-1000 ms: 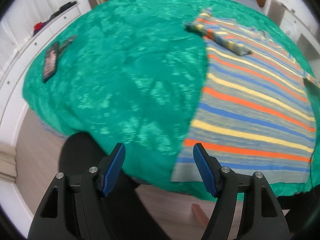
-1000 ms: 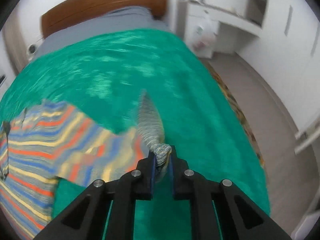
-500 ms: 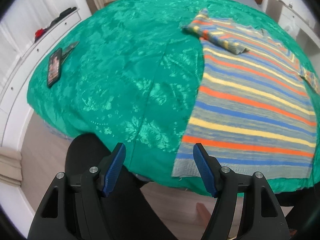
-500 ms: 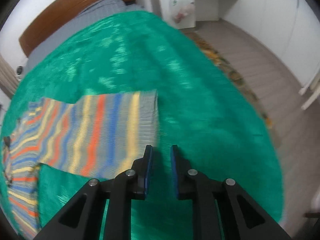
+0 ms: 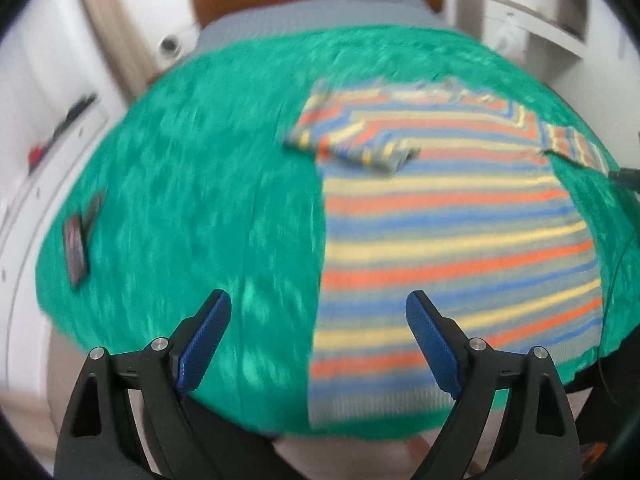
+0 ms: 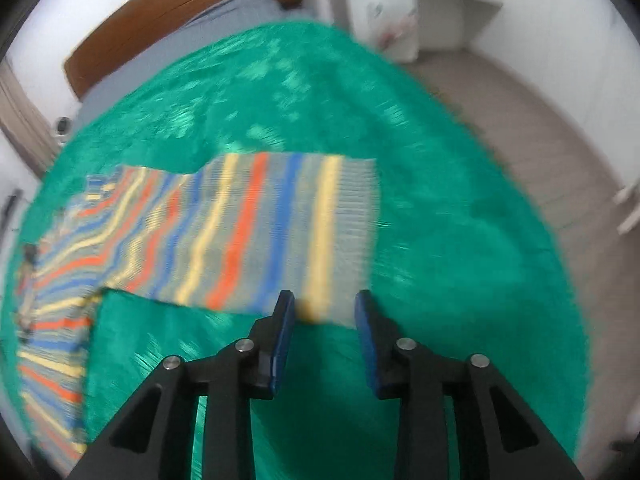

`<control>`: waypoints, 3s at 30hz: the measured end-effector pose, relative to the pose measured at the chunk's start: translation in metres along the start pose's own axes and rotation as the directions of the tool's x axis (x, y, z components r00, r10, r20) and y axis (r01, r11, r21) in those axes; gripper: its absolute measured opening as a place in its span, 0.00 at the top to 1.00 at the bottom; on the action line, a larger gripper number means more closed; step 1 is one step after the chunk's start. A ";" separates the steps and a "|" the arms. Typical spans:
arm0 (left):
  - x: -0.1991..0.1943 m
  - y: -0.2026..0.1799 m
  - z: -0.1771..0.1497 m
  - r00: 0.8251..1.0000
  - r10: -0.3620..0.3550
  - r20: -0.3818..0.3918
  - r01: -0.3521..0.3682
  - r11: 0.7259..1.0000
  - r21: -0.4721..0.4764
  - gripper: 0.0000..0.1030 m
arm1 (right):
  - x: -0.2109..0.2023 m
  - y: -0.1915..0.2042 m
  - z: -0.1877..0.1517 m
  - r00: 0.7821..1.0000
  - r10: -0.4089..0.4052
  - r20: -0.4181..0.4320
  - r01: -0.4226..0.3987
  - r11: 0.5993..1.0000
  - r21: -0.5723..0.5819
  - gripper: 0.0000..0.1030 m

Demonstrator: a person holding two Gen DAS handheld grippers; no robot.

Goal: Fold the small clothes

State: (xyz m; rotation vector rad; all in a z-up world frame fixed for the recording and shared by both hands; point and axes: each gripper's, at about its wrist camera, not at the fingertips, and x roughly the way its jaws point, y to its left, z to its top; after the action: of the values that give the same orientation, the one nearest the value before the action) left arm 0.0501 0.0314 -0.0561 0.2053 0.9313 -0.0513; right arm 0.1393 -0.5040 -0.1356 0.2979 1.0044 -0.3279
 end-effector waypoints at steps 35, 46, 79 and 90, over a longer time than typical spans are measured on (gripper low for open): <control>0.234 0.207 0.109 0.918 0.301 -0.258 -0.373 0.876 -0.306 0.95 | -0.065 0.036 -0.146 0.992 0.106 0.071 -0.105 0.994 -0.011 0.50; 0.242 0.252 0.085 0.881 0.324 -0.344 -0.446 0.813 -0.375 0.85 | -0.061 0.035 -0.145 0.994 0.092 0.059 -0.092 0.996 -0.004 0.50; 0.170 0.176 0.035 0.988 0.059 -0.140 -0.109 0.915 -0.388 0.31 | -0.067 0.044 -0.143 0.992 0.076 0.103 -0.075 0.997 -0.017 0.42; 0.174 0.114 0.001 0.999 -0.042 -0.034 0.030 0.954 -0.299 0.00 | -0.051 0.038 -0.128 0.994 0.003 0.106 -0.001 1.000 -0.019 0.32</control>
State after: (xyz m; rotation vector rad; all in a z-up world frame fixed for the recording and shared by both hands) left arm 0.1693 0.1503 -0.1776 -0.0918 0.9707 0.0610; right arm 0.0305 -0.4128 -0.1530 0.2619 0.9024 -0.3295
